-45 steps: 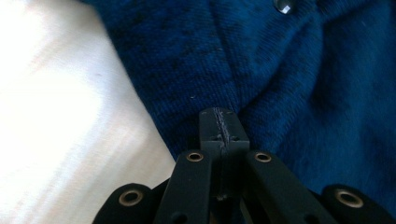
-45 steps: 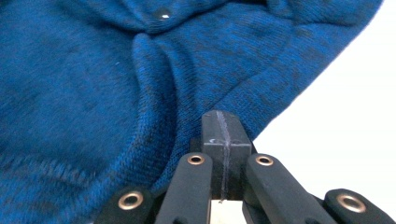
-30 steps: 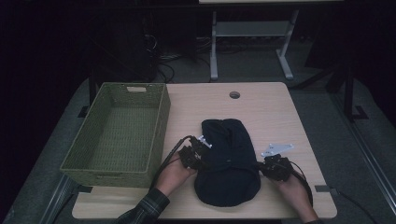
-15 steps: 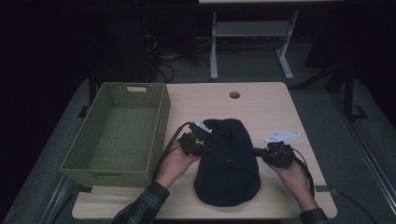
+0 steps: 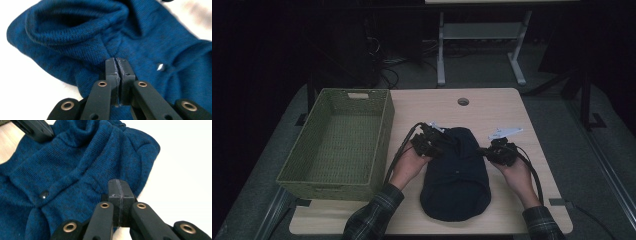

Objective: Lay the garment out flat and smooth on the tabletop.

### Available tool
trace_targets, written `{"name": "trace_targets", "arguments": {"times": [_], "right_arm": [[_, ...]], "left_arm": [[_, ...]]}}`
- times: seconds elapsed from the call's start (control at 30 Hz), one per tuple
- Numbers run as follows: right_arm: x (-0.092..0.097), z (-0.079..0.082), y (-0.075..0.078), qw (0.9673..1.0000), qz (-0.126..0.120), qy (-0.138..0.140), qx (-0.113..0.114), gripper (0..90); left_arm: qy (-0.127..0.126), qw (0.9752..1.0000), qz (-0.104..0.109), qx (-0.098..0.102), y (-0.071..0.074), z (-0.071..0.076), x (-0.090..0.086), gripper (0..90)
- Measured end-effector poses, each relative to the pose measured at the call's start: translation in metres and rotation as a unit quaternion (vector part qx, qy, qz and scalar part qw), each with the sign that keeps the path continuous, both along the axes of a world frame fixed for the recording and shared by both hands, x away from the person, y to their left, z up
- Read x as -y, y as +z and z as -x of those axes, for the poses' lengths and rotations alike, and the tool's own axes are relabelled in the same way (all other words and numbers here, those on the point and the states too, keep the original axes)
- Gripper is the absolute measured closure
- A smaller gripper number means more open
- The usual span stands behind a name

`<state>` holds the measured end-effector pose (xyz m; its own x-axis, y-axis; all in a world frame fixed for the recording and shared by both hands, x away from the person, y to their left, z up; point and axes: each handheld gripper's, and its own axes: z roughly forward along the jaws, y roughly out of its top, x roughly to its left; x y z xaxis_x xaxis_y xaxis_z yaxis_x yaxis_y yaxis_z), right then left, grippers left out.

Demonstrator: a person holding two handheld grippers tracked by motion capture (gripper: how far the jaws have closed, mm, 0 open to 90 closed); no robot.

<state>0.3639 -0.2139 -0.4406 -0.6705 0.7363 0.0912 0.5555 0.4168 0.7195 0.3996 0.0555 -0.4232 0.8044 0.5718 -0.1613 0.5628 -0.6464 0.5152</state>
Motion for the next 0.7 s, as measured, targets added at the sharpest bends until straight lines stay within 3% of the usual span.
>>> {"name": "trace_targets", "arguments": {"times": [0.2, 0.3, 0.4, 0.7], "right_arm": [[-0.007, -0.003, -0.012, 0.9997, 0.019, 0.005, -0.018, 90.0], [-0.012, -0.004, -0.018, 0.9991, 0.033, 0.008, -0.023, 90.0], [-0.014, -0.005, -0.024, 0.9986, 0.046, 0.010, -0.025, 90.0], [-0.007, 0.000, -0.022, 0.9977, 0.060, 0.006, -0.030, 90.0]], "left_arm": [[0.017, 0.9990, -0.040, -0.003, -0.019, -0.007, -0.007, 89.8], [0.021, 0.9993, -0.030, -0.010, -0.023, -0.008, -0.012, 90.0], [0.019, 0.9991, -0.037, -0.005, -0.023, -0.007, -0.011, 90.0], [0.016, 0.9992, -0.036, -0.009, -0.023, -0.003, -0.016, 90.0]]}}
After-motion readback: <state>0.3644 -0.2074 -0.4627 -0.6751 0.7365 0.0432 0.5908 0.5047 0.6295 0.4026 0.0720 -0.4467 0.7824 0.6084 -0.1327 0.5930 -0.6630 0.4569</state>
